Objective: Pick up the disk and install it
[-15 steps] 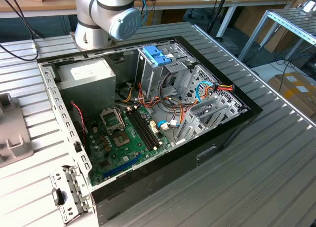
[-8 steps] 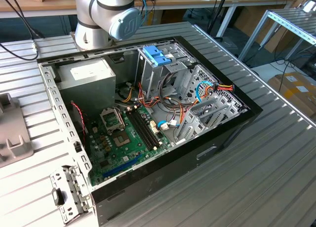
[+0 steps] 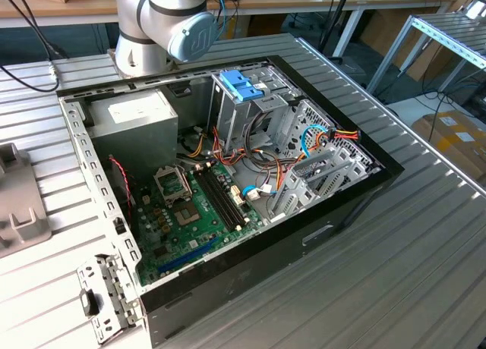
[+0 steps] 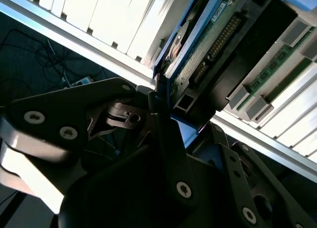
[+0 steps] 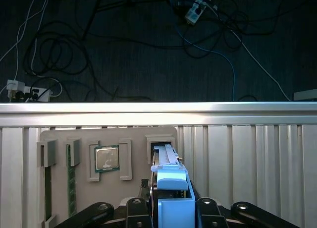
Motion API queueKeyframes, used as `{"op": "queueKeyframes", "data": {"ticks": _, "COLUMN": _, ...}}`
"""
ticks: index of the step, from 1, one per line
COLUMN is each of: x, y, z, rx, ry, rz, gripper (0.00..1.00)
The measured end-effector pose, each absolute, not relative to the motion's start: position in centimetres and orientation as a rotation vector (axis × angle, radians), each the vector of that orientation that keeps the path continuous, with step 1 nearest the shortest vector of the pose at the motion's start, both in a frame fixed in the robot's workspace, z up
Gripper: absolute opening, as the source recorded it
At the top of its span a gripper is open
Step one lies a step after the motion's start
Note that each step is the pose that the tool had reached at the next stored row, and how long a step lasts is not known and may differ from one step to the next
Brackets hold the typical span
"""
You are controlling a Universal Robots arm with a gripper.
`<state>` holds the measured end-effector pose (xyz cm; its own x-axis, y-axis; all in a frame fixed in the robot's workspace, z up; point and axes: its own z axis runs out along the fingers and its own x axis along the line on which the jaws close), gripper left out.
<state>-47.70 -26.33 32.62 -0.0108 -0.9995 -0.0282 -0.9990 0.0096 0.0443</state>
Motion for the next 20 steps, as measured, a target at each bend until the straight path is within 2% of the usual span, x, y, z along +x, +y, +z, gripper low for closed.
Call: {"op": "queueKeyframes", "data": {"ticks": 20, "x": -47.71, "y": -26.33, "z": 33.35, "rx": 2.203, "ry": -2.225, "rz": -0.083, "gripper": 0.37}}
